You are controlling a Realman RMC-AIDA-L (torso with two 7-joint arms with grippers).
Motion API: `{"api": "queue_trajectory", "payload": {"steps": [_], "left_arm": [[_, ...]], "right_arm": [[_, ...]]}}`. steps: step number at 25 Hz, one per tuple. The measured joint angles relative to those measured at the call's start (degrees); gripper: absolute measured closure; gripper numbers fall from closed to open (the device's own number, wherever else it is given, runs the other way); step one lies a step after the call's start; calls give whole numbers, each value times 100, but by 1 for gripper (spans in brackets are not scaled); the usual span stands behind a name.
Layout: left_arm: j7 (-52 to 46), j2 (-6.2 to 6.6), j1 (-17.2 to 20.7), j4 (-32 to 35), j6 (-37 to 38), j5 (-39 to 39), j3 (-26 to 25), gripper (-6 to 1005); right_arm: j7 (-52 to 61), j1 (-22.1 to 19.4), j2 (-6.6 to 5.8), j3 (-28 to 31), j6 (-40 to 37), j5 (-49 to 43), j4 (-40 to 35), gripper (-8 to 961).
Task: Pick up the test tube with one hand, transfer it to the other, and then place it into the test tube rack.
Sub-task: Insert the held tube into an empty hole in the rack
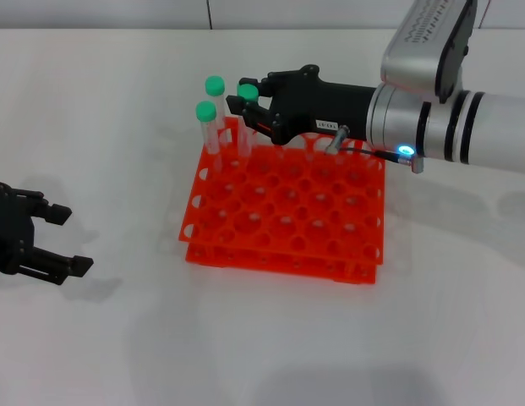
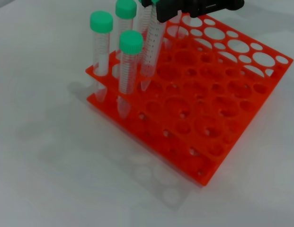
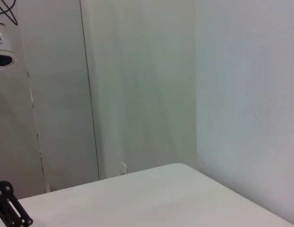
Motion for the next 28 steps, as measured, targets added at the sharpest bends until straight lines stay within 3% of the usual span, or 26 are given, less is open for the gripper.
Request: {"api": "queue_trajectory", "payload": {"steps": [23, 28], "left_arm": [[37, 0, -9, -61, -53, 7, 0, 116], [36, 0, -9, -62, -53, 9, -9, 116]], "right_arm": [[-50, 59, 0, 46, -13, -10, 5, 628], [-67, 13, 0, 53, -21, 2, -47, 440]]}}
